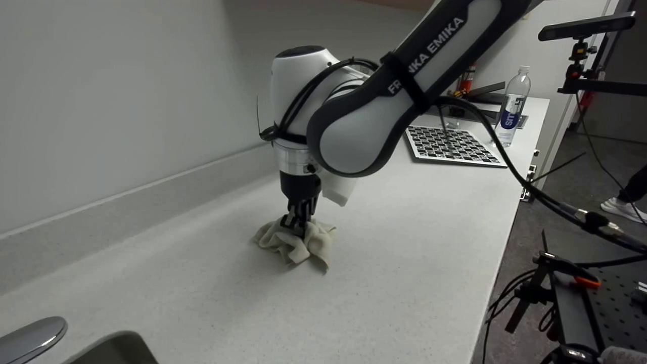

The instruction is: Use the cloth to wipe the table.

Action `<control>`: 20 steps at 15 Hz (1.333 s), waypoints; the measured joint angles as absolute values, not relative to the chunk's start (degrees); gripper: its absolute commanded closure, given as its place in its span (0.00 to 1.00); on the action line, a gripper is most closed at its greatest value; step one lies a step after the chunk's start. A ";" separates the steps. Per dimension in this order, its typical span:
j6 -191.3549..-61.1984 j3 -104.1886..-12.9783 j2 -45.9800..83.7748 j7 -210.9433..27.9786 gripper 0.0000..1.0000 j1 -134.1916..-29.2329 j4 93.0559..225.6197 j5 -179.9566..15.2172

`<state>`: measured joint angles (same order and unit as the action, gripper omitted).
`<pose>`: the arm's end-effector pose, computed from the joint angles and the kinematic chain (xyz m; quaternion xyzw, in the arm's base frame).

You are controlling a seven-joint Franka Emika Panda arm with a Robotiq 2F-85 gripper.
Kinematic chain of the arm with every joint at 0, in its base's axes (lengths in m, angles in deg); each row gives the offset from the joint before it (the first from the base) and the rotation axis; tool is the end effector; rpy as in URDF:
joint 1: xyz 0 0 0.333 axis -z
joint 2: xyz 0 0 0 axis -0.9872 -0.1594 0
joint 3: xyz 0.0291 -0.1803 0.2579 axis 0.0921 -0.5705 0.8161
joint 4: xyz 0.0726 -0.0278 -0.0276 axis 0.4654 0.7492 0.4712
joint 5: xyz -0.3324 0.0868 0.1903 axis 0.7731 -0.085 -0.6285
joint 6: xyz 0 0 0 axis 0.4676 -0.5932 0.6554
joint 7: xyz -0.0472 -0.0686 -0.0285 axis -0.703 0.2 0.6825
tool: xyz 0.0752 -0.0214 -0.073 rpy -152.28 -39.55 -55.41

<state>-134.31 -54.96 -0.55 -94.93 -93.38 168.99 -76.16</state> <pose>0.6512 0.1421 0.2111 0.9930 0.0981 0.0488 0.0446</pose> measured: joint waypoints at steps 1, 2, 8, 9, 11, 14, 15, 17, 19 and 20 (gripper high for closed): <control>-134.30 -54.72 1.22 -94.91 0.97 -93.08 171.80 -76.82; -134.29 -54.33 3.05 -94.87 0.97 -92.68 174.69 -77.51; -133.60 -51.49 14.31 -92.40 0.97 -89.75 192.17 -82.81; -132.96 -51.13 15.97 -91.65 0.97 -89.30 194.53 -83.53; -130.70 -50.67 18.83 -90.22 0.97 -88.55 198.32 -84.48; -126.89 -50.65 21.50 -88.81 0.97 -88.00 200.99 -84.76; -126.03 -50.65 21.90 -88.53 0.97 -87.89 201.03 -84.76; -125.53 -50.69 22.28 -88.23 0.97 -87.83 200.52 -84.49; -125.57 -50.68 22.21 -88.21 0.97 -87.83 199.04 -83.83; -125.59 -50.67 21.94 -88.21 0.97 -87.83 197.86 -83.37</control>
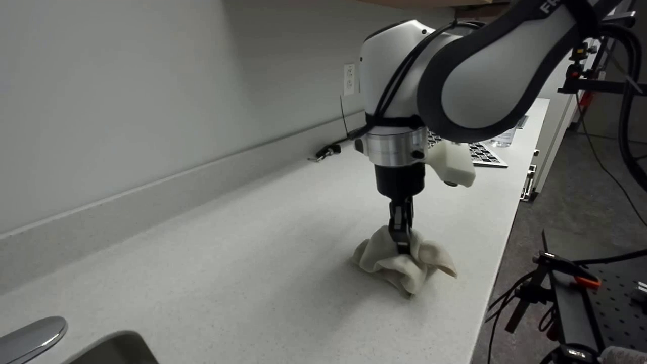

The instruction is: Use the cloth to wipe the table.

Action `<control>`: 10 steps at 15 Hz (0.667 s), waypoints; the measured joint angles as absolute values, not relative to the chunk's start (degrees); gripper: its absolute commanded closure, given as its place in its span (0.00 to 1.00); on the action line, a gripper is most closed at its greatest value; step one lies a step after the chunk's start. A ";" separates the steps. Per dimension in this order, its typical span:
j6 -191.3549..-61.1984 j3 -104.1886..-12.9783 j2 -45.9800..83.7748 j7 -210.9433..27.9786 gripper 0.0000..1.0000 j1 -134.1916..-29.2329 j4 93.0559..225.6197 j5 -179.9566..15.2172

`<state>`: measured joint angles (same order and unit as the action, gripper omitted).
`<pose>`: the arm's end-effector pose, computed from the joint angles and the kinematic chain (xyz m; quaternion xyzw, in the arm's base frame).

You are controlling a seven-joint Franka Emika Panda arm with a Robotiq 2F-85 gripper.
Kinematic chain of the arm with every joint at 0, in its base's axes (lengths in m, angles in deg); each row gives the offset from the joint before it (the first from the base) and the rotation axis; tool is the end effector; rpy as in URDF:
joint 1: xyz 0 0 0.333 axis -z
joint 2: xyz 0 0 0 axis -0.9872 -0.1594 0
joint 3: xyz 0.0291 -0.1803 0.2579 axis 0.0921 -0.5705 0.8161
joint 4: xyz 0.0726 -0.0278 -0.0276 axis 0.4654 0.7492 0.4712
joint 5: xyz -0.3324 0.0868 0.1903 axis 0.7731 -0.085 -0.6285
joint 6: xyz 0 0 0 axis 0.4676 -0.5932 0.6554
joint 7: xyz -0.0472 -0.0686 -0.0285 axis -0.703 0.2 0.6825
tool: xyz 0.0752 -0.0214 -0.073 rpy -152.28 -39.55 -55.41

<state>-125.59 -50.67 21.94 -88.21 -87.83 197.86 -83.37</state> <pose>0.5019 0.0971 0.2364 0.9912 0.0960 -0.0901 0.0127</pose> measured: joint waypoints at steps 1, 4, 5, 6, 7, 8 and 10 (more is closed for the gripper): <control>-125.59 -50.65 21.46 -88.21 0.97 -87.83 196.43 -83.21; -126.05 -50.59 18.14 -88.21 0.97 -87.86 191.03 -83.13; -126.70 -50.58 16.52 -88.23 0.97 -87.89 189.08 -83.13; -127.67 -50.58 14.65 -88.29 0.97 -87.96 186.99 -83.12; -128.96 -50.58 12.71 -88.38 0.97 -88.07 184.90 -82.88; -130.48 -50.59 10.79 -88.60 0.97 -88.23 182.80 -82.27; -134.75 -50.85 6.90 -89.70 0.97 -88.89 178.49 -80.51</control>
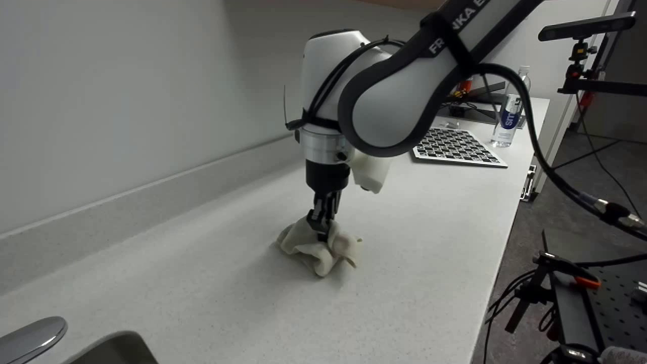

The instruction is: Use the cloth to wipe the table.

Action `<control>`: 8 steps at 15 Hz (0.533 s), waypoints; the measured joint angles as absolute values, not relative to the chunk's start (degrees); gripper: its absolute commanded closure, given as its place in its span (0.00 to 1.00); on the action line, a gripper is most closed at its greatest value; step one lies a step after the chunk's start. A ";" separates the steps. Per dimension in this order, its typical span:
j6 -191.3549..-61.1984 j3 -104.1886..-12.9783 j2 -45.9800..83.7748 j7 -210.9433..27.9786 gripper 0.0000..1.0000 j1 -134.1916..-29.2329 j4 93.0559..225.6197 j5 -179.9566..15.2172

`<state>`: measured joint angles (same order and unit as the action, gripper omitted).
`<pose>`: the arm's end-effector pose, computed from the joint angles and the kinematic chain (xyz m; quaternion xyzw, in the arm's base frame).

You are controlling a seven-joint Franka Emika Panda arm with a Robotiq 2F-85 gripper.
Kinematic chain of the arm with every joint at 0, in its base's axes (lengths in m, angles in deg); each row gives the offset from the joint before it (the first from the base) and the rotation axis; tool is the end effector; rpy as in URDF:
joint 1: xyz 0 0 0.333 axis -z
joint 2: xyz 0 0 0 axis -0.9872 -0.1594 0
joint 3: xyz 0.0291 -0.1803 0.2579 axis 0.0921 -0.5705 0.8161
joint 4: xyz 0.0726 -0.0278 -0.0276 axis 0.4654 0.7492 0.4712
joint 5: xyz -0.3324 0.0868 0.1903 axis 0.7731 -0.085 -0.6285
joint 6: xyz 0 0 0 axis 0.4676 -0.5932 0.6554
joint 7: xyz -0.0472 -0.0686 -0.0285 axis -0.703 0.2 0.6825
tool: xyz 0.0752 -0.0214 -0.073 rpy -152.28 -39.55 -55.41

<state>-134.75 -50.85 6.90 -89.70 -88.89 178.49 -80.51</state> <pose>0.6133 0.1272 0.2288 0.9939 0.1068 0.0283 0.0068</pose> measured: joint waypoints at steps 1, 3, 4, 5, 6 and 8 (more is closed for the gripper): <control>-137.12 -51.17 5.12 -90.59 0.97 -89.38 176.50 -79.57; -141.25 -52.17 1.81 -92.67 0.97 -90.73 172.77 -77.84; -142.69 -52.77 0.35 -93.44 0.97 -91.49 171.22 -77.45; -143.63 -53.33 -0.95 -94.10 0.97 -92.16 169.97 -77.24; -143.94 -53.79 -2.04 -94.64 0.97 -92.68 169.03 -77.22; -143.90 -54.10 -2.72 -95.21 0.97 -93.00 168.35 -77.22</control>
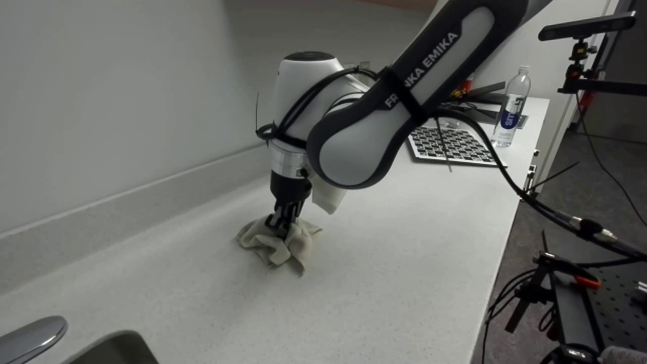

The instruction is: Use the cloth to wipe the table.

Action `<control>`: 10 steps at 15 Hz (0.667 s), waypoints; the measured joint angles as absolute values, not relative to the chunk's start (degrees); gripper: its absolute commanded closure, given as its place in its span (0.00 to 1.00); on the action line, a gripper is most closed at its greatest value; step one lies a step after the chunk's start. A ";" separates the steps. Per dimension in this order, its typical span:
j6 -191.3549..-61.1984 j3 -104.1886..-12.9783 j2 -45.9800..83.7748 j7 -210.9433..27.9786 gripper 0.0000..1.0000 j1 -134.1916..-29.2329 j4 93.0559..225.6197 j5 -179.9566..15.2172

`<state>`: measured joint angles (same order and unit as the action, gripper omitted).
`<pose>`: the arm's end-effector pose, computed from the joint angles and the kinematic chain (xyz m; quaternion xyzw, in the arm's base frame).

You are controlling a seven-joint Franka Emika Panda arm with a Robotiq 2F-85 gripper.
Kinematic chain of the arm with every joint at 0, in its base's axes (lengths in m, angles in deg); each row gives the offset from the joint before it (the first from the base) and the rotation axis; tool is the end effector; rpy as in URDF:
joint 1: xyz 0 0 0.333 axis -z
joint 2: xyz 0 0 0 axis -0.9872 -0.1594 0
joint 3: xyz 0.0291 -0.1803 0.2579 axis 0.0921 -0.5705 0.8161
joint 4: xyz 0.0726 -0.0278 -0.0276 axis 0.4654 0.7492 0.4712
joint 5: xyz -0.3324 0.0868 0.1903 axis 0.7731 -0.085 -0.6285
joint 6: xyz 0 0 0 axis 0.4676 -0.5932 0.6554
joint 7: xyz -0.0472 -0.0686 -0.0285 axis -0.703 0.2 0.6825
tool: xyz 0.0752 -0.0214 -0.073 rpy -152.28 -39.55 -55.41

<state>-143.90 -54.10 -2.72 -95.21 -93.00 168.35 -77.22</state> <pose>0.6634 0.1528 0.2074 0.9887 0.0948 0.1152 0.0160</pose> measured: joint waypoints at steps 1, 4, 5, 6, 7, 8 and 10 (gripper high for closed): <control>-143.89 -54.10 -2.70 -95.22 0.97 -93.00 168.37 -77.22; -143.69 -53.70 -1.88 -94.73 0.97 -92.75 169.62 -77.67; -143.60 -53.42 -1.05 -94.25 0.97 -92.57 170.90 -77.90; -143.46 -53.01 0.10 -93.79 0.97 -92.34 172.67 -78.19; -143.28 -52.43 1.59 -93.29 0.97 -92.00 174.96 -78.65; -142.90 -51.69 3.37 -92.57 0.97 -91.50 177.69 -79.41; -141.76 -50.21 7.29 -91.38 0.97 -90.34 183.51 -81.46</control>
<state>-141.76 -50.21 7.29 -91.38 -90.34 183.51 -81.46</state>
